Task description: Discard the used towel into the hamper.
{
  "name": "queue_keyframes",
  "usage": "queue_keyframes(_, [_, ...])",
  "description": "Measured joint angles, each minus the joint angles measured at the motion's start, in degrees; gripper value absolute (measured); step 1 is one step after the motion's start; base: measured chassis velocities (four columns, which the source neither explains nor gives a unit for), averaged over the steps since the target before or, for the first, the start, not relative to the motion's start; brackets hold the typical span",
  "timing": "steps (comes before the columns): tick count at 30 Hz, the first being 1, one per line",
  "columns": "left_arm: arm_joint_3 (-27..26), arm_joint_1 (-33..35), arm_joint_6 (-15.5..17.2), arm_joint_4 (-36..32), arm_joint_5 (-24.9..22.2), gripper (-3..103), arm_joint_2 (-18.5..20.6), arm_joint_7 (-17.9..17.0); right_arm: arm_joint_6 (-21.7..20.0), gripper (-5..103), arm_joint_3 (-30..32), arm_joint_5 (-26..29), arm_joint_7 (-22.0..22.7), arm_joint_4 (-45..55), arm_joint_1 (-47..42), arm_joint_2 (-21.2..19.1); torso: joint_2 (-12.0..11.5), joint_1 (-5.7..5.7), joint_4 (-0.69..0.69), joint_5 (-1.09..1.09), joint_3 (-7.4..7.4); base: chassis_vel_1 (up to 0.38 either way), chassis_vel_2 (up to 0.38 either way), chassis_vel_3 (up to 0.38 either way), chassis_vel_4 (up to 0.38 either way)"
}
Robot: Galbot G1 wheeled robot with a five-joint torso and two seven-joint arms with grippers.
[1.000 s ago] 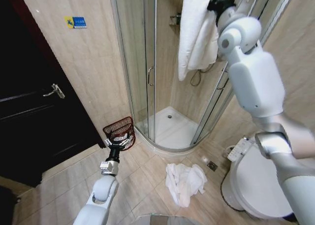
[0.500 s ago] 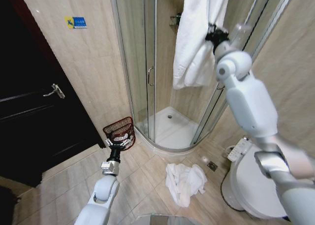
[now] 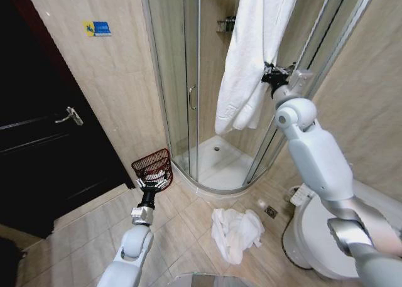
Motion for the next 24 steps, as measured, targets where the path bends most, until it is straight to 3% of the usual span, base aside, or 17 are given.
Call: queue_keyframes(24, [0.7,0.0,-0.4,0.5,1.0,100,0.0,0.2,1.4,2,11.4,-3.9,-5.3,8.4,-22.3,-1.7,0.0,0.0,0.0,-0.01,0.0,0.0,0.0,0.0,0.0])
